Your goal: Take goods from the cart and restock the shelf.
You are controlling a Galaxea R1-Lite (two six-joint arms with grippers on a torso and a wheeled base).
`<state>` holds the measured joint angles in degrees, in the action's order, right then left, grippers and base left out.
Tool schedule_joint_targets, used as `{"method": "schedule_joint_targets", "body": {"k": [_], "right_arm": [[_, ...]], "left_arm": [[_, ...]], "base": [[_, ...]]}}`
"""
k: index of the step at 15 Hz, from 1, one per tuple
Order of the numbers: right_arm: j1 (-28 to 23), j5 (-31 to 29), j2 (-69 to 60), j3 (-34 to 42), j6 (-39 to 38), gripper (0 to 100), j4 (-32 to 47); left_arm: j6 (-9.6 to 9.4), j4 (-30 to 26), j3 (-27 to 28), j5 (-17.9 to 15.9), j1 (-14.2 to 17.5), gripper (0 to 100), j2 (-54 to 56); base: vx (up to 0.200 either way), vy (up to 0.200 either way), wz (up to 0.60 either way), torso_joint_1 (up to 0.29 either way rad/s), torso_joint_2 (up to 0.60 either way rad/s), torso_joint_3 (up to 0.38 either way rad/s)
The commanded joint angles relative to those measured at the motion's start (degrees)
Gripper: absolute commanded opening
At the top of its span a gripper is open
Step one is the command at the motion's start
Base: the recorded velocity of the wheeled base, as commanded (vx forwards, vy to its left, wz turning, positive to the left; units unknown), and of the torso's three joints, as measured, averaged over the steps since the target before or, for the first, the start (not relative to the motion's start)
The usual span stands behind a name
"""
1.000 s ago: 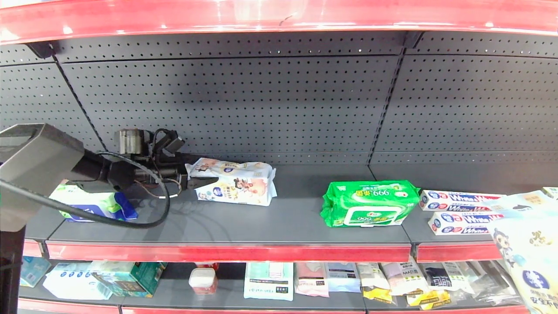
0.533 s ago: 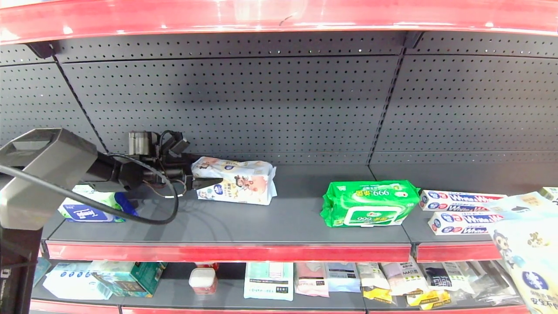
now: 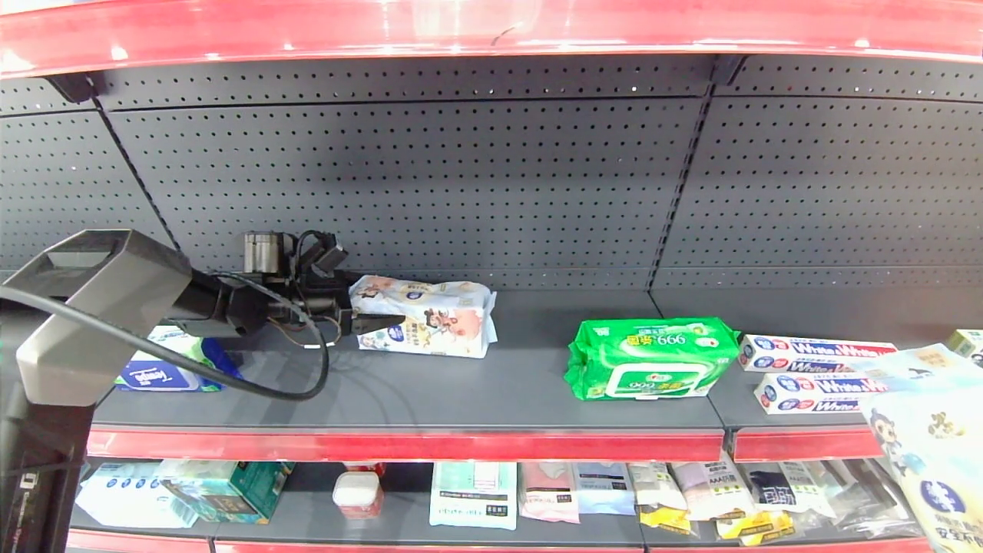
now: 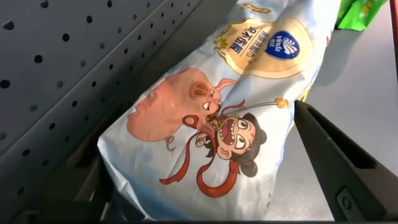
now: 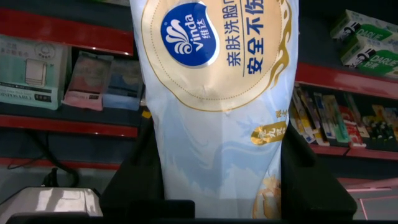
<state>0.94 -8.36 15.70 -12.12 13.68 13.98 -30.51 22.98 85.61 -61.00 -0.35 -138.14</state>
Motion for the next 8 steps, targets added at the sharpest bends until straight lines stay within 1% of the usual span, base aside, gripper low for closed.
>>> {"method": "schedule_joint_targets", "body": {"k": [1, 3, 6, 7, 8], "right_arm": [[0.0, 0.0, 0.0, 0.3, 0.0, 0, 0.0], [0.0, 0.0, 0.1, 0.3, 0.0, 0, 0.0], [0.0, -0.1, 0.1, 0.3, 0.0, 0, 0.0], [0.0, -0.1, 0.1, 0.4, 0.0, 0, 0.0], [0.0, -0.1, 0.2, 0.4, 0.0, 0, 0.0]], "left_arm": [[0.02, -0.2, 0.2, 0.0, 0.0, 100, 0.2], [-0.07, -2.0, 0.3, 0.0, 0.0, 100, 0.2], [0.02, -2.1, 0.5, -0.1, 0.2, 100, 0.2], [0.45, -2.3, 1.0, 0.0, 0.2, 0, 0.2], [0.72, -2.3, 1.0, -0.1, 0.2, 0, 0.2]], "base": [[0.000, 0.000, 0.00, 0.000, 0.00, 0.000], [0.000, 0.000, 0.00, 0.000, 0.00, 0.000], [0.000, 0.000, 0.00, 0.000, 0.00, 0.000], [0.000, 0.000, 0.00, 0.000, 0.00, 0.000], [0.000, 0.000, 0.00, 0.000, 0.00, 0.000]]}}
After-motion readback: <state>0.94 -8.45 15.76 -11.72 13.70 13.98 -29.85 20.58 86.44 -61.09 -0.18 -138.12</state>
